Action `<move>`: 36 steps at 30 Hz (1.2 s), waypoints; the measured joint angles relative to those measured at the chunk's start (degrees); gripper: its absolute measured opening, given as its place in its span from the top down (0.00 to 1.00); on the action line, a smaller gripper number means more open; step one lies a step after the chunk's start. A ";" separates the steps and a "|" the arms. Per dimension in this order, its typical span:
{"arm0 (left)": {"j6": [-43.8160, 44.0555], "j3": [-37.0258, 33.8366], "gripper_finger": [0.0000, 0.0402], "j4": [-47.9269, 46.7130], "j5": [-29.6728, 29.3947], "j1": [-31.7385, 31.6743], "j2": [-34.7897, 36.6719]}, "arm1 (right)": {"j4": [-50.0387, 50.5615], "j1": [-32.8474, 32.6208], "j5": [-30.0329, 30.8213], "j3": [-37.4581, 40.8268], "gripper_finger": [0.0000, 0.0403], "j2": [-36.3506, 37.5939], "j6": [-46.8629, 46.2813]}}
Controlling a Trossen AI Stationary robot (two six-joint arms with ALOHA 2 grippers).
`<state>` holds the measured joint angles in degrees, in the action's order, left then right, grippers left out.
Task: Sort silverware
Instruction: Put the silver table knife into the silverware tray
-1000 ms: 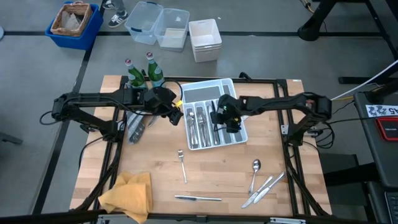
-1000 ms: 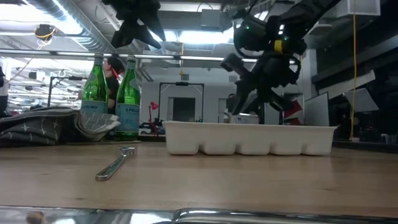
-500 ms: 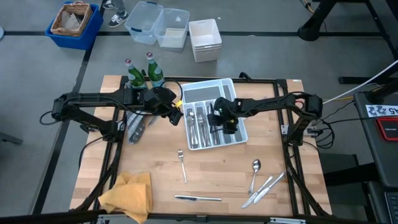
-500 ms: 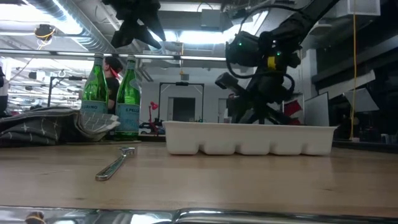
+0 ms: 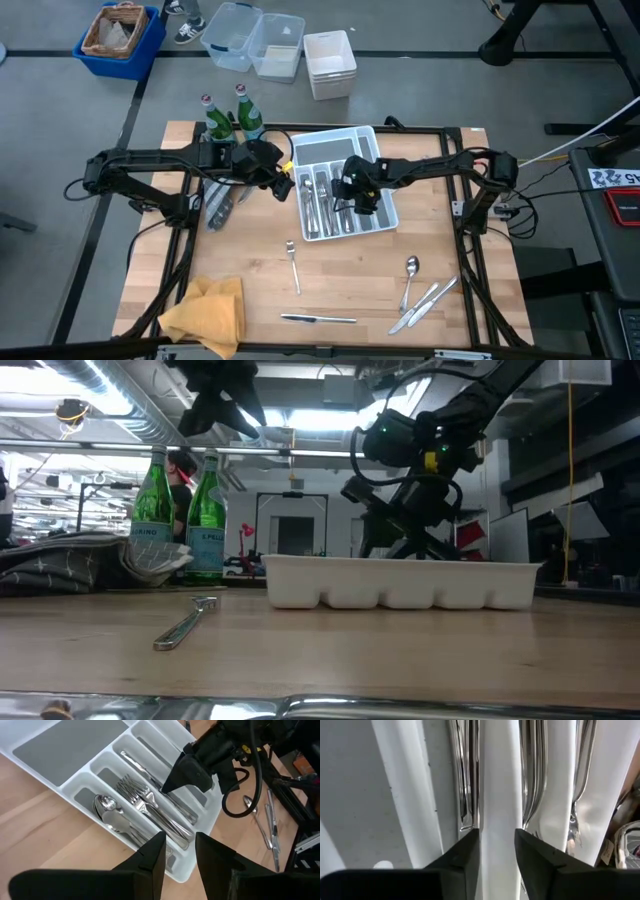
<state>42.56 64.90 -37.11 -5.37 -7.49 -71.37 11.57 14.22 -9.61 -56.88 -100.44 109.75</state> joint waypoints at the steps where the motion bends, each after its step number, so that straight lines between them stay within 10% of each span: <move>1: 0.50 0.00 0.76 -0.02 0.00 0.00 0.00 | -0.03 0.00 0.06 0.00 0.68 0.00 -0.01; 16: 13.51 0.00 0.76 -18.46 0.01 -4.53 0.00 | -1.43 0.06 5.15 -5.31 0.67 0.09 -21.49; 26: 3.80 0.00 0.76 -20.83 -0.12 -13.41 -2.75 | 2.16 0.04 5.14 -16.43 0.67 0.09 -55.29; 36: -10.09 0.00 0.76 -20.80 0.00 -20.45 -11.77 | 28.96 0.04 5.11 -29.81 0.67 0.09 -81.52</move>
<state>32.48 64.90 -57.91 -5.37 -27.93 -83.14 40.54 14.26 -4.49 -86.69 -100.36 28.24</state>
